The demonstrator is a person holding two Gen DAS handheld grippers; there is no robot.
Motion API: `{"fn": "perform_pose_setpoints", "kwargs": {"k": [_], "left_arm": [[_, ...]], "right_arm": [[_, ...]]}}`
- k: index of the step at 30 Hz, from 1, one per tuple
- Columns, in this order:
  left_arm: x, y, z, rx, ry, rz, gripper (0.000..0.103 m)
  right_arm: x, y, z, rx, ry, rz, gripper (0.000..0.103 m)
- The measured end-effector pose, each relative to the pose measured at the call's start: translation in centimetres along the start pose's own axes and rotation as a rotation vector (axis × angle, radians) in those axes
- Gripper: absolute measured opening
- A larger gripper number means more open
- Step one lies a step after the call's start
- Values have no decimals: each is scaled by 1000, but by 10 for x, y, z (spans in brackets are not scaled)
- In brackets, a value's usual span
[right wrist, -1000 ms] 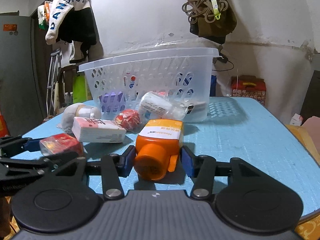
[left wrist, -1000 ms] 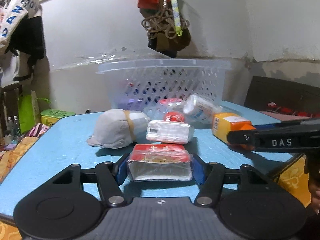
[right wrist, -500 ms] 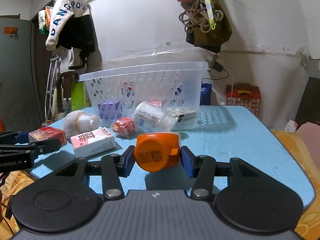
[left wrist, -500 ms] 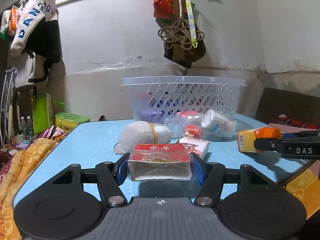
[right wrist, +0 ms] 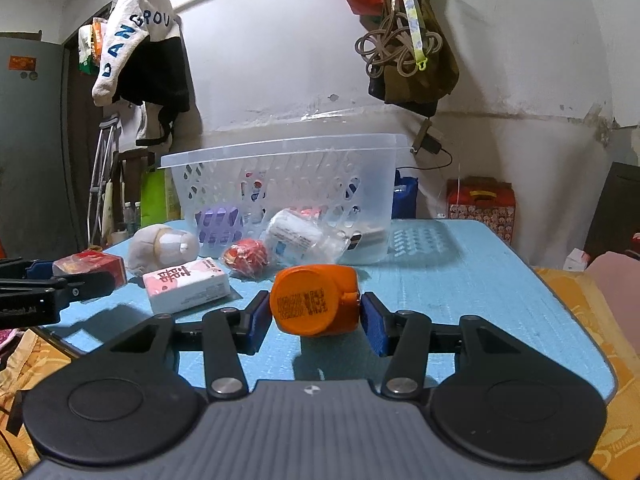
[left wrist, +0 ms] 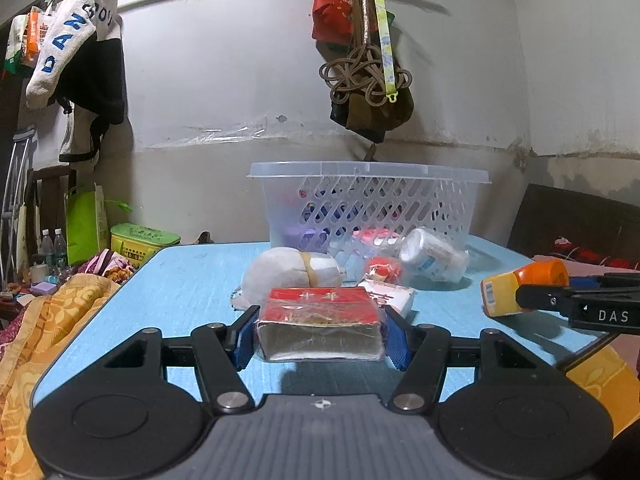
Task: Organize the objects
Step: 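Lift the orange bottle and red-silver pack and carry both over the basket, then open both tools to drop the items into the basket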
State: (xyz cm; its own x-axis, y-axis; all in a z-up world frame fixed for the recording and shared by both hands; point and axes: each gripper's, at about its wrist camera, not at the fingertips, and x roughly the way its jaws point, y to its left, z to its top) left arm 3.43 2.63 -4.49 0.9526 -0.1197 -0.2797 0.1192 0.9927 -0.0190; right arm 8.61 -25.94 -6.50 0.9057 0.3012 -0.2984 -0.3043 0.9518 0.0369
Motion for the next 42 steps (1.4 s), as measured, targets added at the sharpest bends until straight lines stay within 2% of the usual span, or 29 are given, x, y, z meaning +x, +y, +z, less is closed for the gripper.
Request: {"fn": "perform_pose_setpoints", "kwargs": {"k": [9, 13, 18, 23, 26, 32, 34, 36, 39, 41, 42], "left_arm": [[3, 0, -3, -7, 13, -1, 66], [4, -2, -4, -8, 17, -5, 66], [0, -1, 1, -6, -12, -8, 66], [1, 3, 16, -20, -40, -33, 65], [3, 4, 31, -18, -62, -60, 65], [5, 9, 83, -32, -151, -172, 65], [20, 12, 110, -37, -158, -187, 65], [48, 17, 137, -58, -129, -186, 65], [99, 25, 167, -104, -44, -161, 65], [127, 26, 177, -120, 11, -168, 66], [137, 28, 179, -145, 14, -182, 66]], "right_arm": [[26, -2, -5, 31, 38, -14, 58], [32, -1, -1, 10, 37, -24, 55], [15, -2, 9, -14, -9, -24, 54], [-1, -8, 32, 1, -52, 0, 54], [-7, -16, 50, 39, -68, 58, 54], [-4, -12, 108, 4, -140, 98, 54], [14, -9, 137, -12, -147, 102, 54], [45, -13, 159, -8, -115, 114, 54], [95, -18, 172, -14, -28, 90, 54], [114, -19, 171, -18, -13, 74, 55], [120, -20, 171, -18, -14, 75, 55]]}}
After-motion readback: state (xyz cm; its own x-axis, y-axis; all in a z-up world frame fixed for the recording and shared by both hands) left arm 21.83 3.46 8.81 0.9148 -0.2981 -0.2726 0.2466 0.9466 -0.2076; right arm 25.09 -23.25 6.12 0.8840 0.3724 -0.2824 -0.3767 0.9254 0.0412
